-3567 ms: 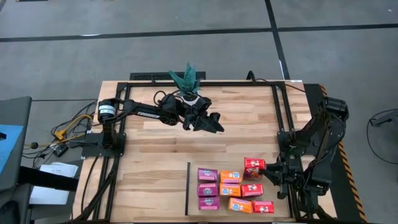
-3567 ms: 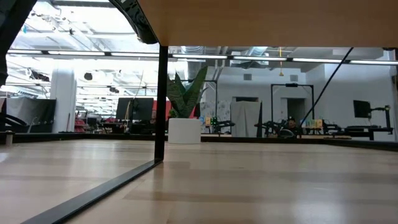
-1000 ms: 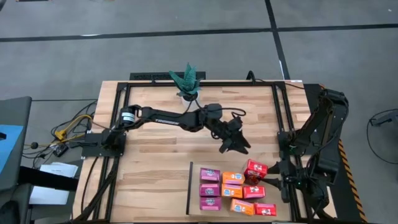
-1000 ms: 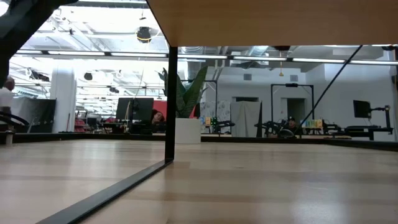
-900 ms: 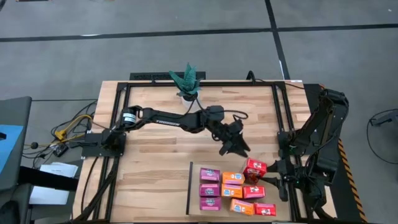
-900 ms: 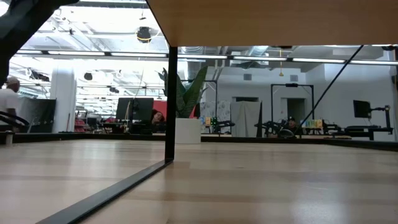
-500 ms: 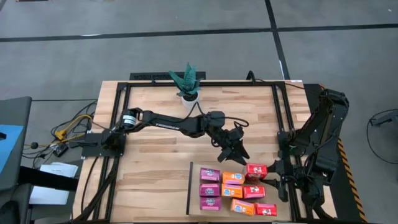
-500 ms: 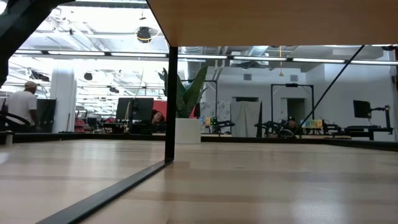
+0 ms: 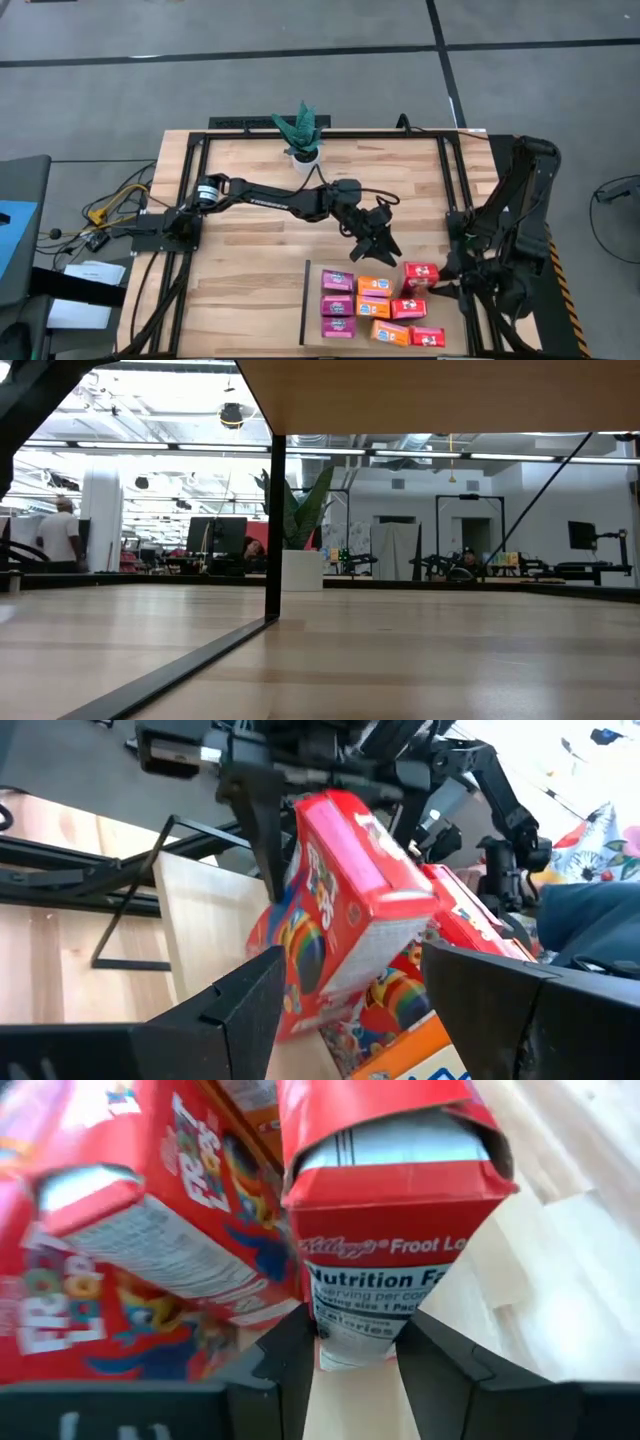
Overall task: Stack cereal on shelf
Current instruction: Put the red cereal box on the upper right shelf
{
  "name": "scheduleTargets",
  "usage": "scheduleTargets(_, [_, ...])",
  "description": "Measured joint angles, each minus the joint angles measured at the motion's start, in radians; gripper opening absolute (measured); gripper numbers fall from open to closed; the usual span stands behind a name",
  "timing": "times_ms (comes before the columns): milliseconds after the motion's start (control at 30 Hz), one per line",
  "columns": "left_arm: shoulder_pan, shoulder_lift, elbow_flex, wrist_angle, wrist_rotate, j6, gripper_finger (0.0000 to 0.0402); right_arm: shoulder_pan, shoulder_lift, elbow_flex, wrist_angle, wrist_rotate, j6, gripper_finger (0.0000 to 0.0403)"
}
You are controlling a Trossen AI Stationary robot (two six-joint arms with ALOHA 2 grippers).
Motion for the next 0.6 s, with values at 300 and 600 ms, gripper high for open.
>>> scheduleTargets(300, [0.0,-0.001,-0.001,0.03,-0.077,0.013,0.0224,-0.002,-0.039,0.0,-0.003,-0.028,-0.076,0.0148])
scheduleTargets(600, [0.009,-0.002,-0.001,0.022,-0.12,0.008,0.0224,-0.029,0.013,0.0,-0.07,-0.021,-0.154,0.0145])
